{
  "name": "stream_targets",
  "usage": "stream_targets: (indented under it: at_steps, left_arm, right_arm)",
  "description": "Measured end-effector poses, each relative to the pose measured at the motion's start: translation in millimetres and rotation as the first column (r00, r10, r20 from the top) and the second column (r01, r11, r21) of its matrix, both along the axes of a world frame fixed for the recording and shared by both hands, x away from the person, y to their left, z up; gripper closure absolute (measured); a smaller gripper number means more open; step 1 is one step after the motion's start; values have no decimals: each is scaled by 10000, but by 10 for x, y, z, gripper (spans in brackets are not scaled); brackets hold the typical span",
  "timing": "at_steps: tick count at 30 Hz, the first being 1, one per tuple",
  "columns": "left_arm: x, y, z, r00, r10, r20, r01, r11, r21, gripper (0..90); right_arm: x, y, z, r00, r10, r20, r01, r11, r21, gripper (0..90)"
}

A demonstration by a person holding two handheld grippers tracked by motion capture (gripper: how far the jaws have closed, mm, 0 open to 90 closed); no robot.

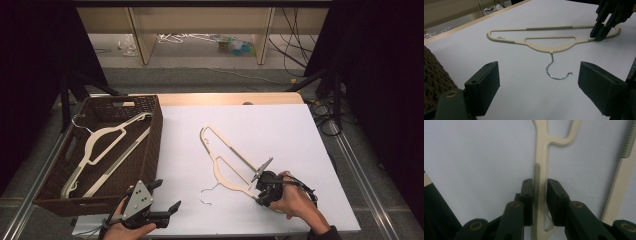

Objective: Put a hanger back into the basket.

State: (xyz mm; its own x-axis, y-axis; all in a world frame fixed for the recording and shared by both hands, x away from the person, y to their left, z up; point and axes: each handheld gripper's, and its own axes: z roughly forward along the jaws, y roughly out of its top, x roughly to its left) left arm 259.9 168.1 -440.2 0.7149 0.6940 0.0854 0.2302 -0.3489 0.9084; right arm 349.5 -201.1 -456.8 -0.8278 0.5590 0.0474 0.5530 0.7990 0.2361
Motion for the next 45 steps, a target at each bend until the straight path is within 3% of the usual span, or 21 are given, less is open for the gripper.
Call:
stream_targets:
  at_steps: [11, 13, 18, 24, 26, 27, 30, 31, 32, 33, 34, 35, 36, 38, 39, 40, 41, 43, 44, 45]
  left_arm:
    - [20, -46, -12, 10000, -35, -61, 35, 10000, 66, 175]
    - [36, -71, -27, 10000, -18, -49, 19, 9999, 123, 176]
    - [101, -193, -91, 9996, -249, -166, 258, 9982, 532, 187]
    - [329, -491, -142, 9976, -686, -94, 691, 9947, 764, 229]
    - [411, -627, -201, 9936, -1128, -16, 1118, 9823, 1503, 265]
    - [496, -728, -265, 9890, -1456, -271, 1479, 9617, 2308, 263]
    - [583, -859, -360, 9841, -1739, -357, 1767, 9390, 2952, 261]
    - [583, -859, -360, 9841, -1739, -357, 1767, 9390, 2952, 262]
    - [631, -910, -384, 9820, -1875, -235, 1844, 9239, 3353, 263]
    - [631, -910, -384, 9820, -1875, -235, 1844, 9239, 3353, 269]
    - [677, -953, -410, 9798, -1999, -83, 1894, 9134, 3602, 274]
    - [698, -973, -423, 9792, -2024, -98, 1914, 9078, 3731, 274]
    - [698, -973, -423, 9792, -2024, -98, 1914, 9078, 3731, 274]
    - [729, -1017, -449, 9777, -2102, 3, 1926, 8960, 4000, 274]
    - [747, -1052, -453, 9737, -2278, -3, 2065, 8823, 4230, 275]
    - [747, -1052, -453, 9737, -2278, -3, 2065, 8823, 4230, 275]
    - [740, -1101, -463, 9712, -2380, 93, 2105, 8758, 4343, 275]
    - [735, -1154, -483, 9670, -2535, 257, 2113, 8542, 4751, 273]
    - [732, -1185, -500, 9650, -2605, 304, 2107, 8390, 5017, 272]
    - [732, -1207, -501, 9626, -2671, 449, 2075, 8336, 5120, 270]
  right_arm:
    - [-23, 55, -1, 9990, 378, 237, -368, 9984, -435, 782]
    - [-20, 41, 3, 9989, 394, 249, -385, 9987, -339, 787]
    - [-17, -21, 31, 9976, 691, 21, -691, 9975, -143, 791]
    - [-90, -106, 124, 9923, 1200, -311, -1203, 9927, -68, 794]
    - [-102, -130, 152, 9919, 1241, -280, -1243, 9922, -40, 794]
    - [-109, -140, 170, 9918, 1246, -287, -1248, 9922, -57, 795]
    - [-118, -165, 215, 9910, 1321, -208, -1322, 9912, -48, 795]
    - [-116, -172, 228, 9905, 1366, -162, -1366, 9906, 6, 795]
    - [-119, -173, 243, 9909, 1337, -179, -1337, 9910, 25, 795]
    - [-119, -173, 243, 9909, 1337, -179, -1337, 9910, 25, 795]
    - [-124, -173, 271, 9909, 1343, -133, -1343, 9909, 1, 794]
    - [-124, -177, 281, 9906, 1360, -129, -1360, 9907, 31, 795]
    - [-124, -177, 281, 9906, 1360, -129, -1360, 9907, 31, 795]
    - [-123, -185, 304, 9908, 1344, -127, -1343, 9909, 126, 795]
    - [-128, -190, 333, 9901, 1402, -68, -1402, 9901, 99, 795]
    - [-130, -191, 346, 9897, 1426, -90, -1425, 9897, 115, 795]
    - [-131, -191, 356, 9902, 1396, -80, -1395, 9902, 111, 794]
    - [-132, -196, 369, 9896, 1437, -47, -1436, 9895, 173, 795]
    - [-133, -196, 375, 9895, 1442, -52, -1441, 9894, 167, 795]
    - [-134, -193, 376, 9896, 1436, -51, -1435, 9895, 157, 795]
